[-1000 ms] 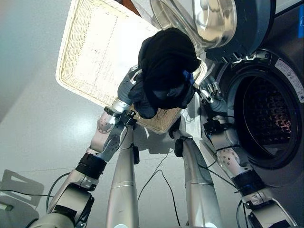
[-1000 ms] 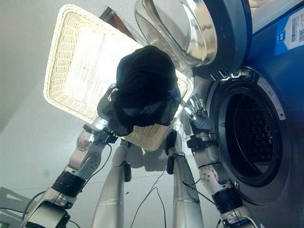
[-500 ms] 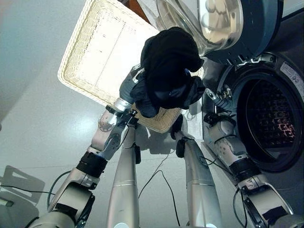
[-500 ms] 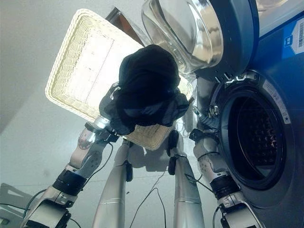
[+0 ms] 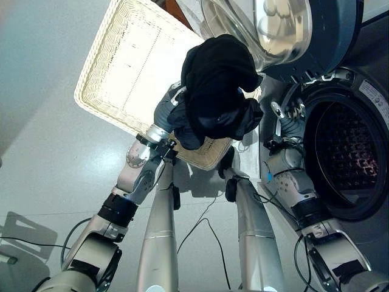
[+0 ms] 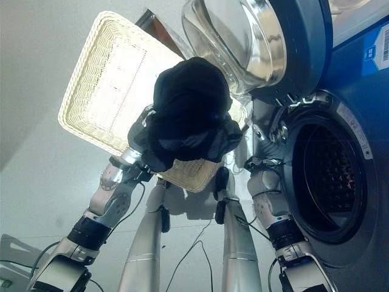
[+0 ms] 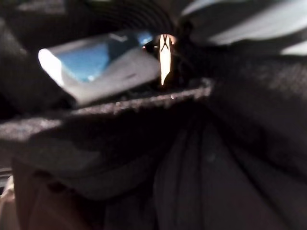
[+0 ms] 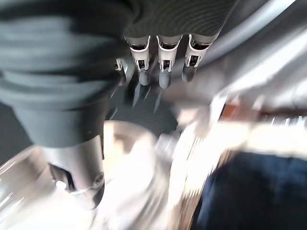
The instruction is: Put the clothes into the washing machine.
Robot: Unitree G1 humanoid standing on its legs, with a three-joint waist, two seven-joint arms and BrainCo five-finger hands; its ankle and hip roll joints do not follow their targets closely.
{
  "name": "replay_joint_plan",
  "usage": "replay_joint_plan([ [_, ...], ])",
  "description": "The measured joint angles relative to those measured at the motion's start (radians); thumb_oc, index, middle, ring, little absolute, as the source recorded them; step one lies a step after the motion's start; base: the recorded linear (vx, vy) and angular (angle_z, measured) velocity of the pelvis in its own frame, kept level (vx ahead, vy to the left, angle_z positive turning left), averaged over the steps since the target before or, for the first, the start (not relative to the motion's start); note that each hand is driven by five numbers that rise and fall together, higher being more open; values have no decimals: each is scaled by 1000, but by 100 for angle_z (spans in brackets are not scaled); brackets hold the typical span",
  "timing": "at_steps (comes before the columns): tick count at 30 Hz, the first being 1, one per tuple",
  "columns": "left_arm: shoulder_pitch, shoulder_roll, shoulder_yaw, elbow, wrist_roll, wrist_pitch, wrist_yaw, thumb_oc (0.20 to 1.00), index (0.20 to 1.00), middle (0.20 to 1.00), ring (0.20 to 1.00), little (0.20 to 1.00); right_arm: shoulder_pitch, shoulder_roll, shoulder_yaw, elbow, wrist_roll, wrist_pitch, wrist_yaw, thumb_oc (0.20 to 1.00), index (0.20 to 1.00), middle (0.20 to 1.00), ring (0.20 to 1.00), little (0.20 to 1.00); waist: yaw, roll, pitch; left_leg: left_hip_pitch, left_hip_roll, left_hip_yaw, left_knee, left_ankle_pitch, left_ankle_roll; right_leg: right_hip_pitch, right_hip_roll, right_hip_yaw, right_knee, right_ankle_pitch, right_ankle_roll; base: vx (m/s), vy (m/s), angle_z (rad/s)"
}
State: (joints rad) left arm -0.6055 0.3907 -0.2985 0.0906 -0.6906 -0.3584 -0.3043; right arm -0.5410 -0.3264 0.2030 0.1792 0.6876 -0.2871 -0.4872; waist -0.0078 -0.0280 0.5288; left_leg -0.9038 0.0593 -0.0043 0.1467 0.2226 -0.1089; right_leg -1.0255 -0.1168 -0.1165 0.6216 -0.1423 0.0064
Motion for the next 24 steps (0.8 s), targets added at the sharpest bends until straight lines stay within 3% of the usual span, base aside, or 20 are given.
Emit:
replay_joint_plan([
  [5,20,-1,3,-29,0,-7,-2,200,200,200,200,200,34,7,30,-64,10,-43,179,1000,1000,1000,1000,1000,2,0,0,0,-4,0,-3,1,1,-1,-4,0,0,-1,-1,0,0,0],
  [13,35,-15,10,-31,0,-65,8,200,200,200,200,200,72,11,28,-145,21,-77,320,1000,1000,1000,1000,1000,-1,0,0,0,-6,2,-3,2,3,-1,-7,0,0,-2,-1,0,0,0],
  [17,38,-27,21,-34,1,-107,34,200,200,200,200,200,72,8,46,-178,103,-28,456,1000,1000,1000,1000,1000,-1,0,0,1,-6,2,-3,3,4,-1,-7,0,1,-1,-1,-2,-9,0],
  [20,36,-28,31,-35,4,-152,73,200,200,200,200,200,71,-3,72,-177,185,68,571,1000,1000,1000,1000,1000,0,0,0,2,-6,1,-3,3,4,0,-7,0,3,-1,-2,-5,-26,0],
  [22,36,-28,31,-35,4,-152,73,200,200,200,200,200,71,-3,72,-177,185,68,571,1000,1000,1000,1000,1000,0,0,0,2,-6,1,-3,3,4,0,-7,0,3,-1,-2,0,0,0],
  [23,35,-27,48,-35,9,-178,103,200,200,200,200,200,72,-6,96,-176,210,126,629,1000,1000,1000,1000,1000,2,0,0,5,-6,1,-2,4,5,3,-7,0,4,-1,-2,0,0,0],
  [24,35,-27,48,-35,9,-178,103,200,200,200,200,200,72,-6,96,-176,210,126,629,1000,1000,1000,1000,1000,2,0,0,5,-6,1,-2,4,5,3,-7,0,4,-1,-2,0,0,0],
])
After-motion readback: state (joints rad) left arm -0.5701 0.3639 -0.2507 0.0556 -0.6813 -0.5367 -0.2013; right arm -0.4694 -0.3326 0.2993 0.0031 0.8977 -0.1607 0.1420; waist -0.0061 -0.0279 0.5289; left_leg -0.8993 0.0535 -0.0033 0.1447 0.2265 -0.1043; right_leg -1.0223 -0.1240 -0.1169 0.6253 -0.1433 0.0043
